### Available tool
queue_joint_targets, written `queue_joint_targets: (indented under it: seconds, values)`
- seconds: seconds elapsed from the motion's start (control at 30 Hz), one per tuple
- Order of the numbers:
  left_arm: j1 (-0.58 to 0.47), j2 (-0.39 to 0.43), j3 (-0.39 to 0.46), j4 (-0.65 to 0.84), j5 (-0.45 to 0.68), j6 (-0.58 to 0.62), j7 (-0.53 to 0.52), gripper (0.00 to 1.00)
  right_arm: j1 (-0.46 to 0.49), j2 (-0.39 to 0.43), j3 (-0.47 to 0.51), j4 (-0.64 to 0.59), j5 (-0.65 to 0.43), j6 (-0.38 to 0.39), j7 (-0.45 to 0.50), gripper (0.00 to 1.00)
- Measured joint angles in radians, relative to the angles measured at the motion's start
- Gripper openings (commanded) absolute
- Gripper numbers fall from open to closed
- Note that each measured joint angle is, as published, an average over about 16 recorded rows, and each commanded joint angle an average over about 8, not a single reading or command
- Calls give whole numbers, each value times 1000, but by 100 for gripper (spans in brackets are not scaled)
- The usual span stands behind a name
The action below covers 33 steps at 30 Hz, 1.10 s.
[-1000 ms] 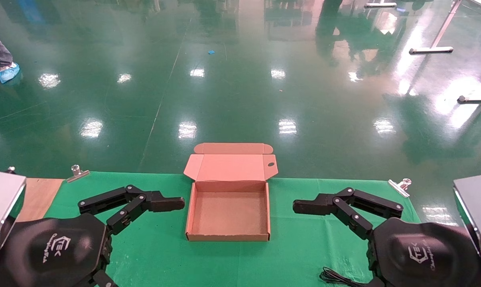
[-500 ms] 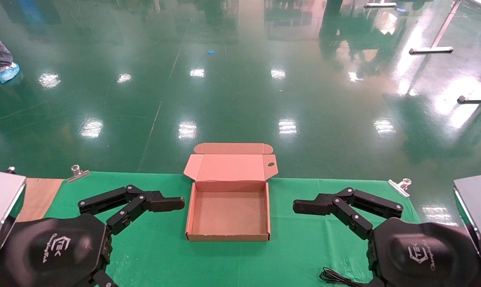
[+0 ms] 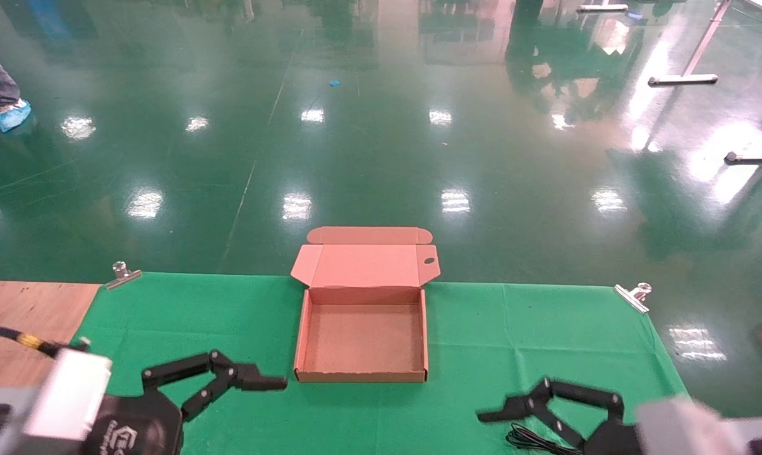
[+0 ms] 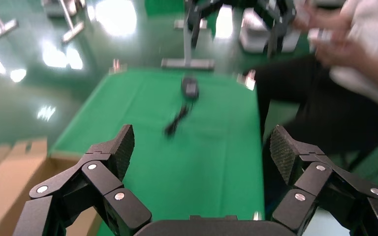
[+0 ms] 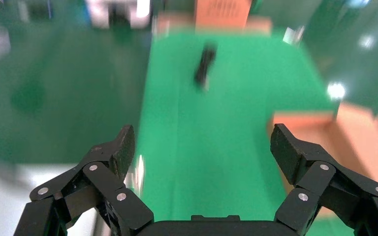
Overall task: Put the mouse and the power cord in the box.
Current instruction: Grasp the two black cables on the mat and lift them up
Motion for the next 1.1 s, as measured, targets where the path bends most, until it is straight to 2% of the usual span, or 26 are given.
queue_joint_targets:
  seconds: [0.33,0.63,0.83,1.1]
  values:
    - [-68,16,113,116,334,-10,130,100,144,-63,-200,-10,-380,22,-28,100]
    - [-175,80,224,289,657,-72,315,100,203,-146,-313,-59,-687,90,-55,100]
    - [-239,145,282,428,805,-117,449,100,205,-212,-352,-133,-808,166,-93,100]
    - [-290,229,332,621,895,-152,591,100,187,-300,-373,-297,-866,280,-180,100]
